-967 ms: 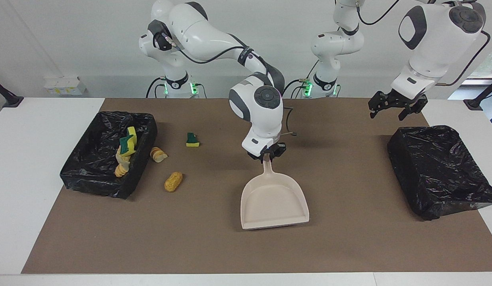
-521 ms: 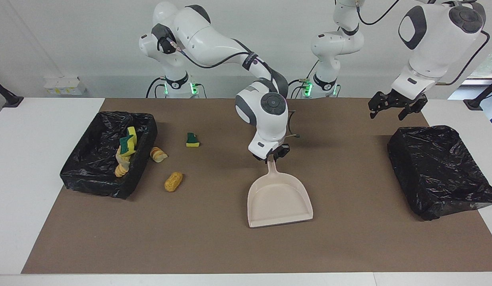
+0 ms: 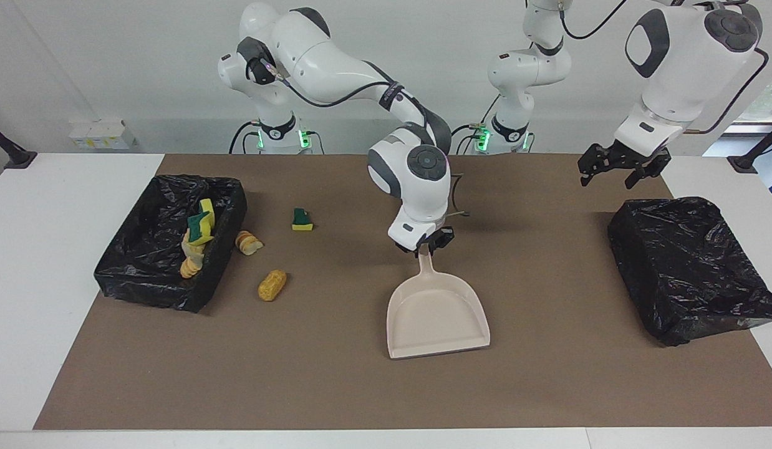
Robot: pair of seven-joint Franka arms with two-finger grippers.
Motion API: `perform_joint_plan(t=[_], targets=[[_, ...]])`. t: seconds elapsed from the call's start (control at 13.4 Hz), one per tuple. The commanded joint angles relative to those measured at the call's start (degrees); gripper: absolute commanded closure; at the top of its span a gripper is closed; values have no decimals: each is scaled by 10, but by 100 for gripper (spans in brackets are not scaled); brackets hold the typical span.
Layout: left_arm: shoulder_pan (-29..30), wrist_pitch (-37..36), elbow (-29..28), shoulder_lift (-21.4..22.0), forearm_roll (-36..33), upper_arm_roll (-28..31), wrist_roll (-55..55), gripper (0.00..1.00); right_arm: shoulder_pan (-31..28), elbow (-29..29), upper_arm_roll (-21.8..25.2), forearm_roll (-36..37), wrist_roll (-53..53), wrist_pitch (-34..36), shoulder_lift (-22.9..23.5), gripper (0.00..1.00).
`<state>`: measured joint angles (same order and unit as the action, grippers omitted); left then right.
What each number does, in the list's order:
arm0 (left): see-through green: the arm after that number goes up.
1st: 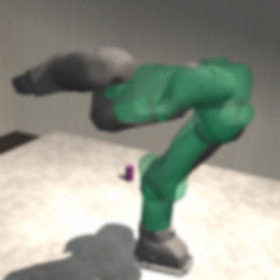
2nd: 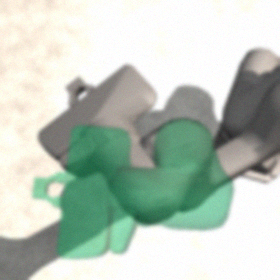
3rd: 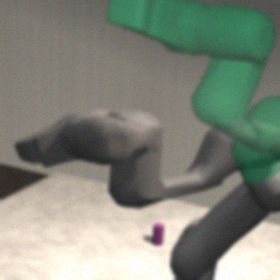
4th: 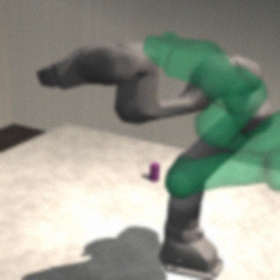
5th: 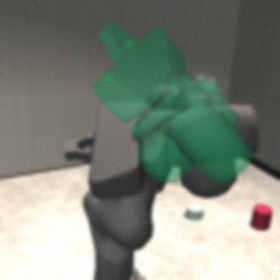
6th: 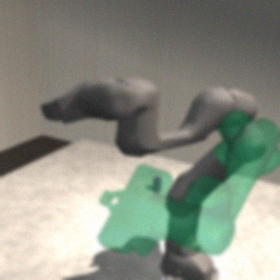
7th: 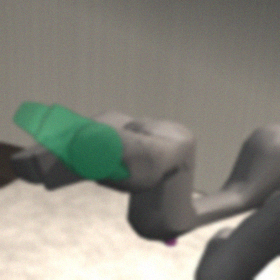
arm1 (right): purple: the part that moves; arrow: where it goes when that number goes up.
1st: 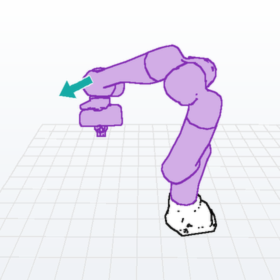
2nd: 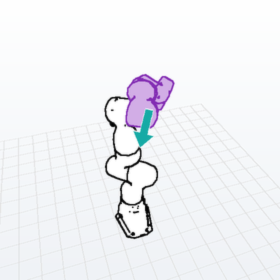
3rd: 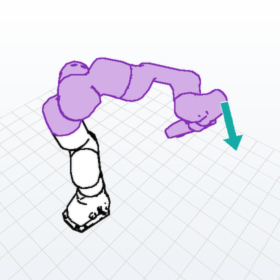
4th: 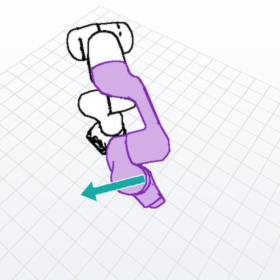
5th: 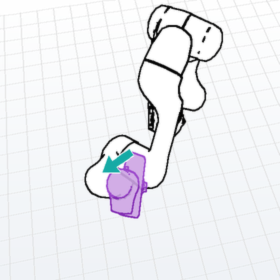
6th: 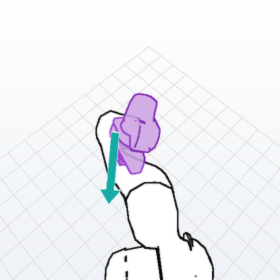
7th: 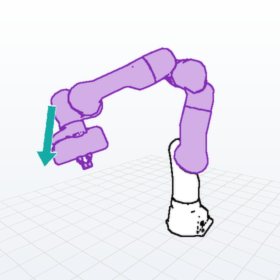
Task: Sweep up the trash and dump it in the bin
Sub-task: 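Return the dustpan to the table center with the right gripper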
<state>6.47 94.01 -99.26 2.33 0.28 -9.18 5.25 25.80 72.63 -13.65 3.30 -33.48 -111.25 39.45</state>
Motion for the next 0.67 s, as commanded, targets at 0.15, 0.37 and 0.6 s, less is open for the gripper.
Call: perform_joint_plan(t=[0.15,0.37,0.6], targets=[[0,-8,0,5,-4,0,-8,0,-33,6,-4,-23,5,-7,-22,45],[-1,-5,-2,6,-4,-1,-8,0,-40,6,-4,-24,5,-6,-49,30],[-1,-2,-3,3,-4,0,-9,0,-65,17,-4,-22,15,14,-93,0]])
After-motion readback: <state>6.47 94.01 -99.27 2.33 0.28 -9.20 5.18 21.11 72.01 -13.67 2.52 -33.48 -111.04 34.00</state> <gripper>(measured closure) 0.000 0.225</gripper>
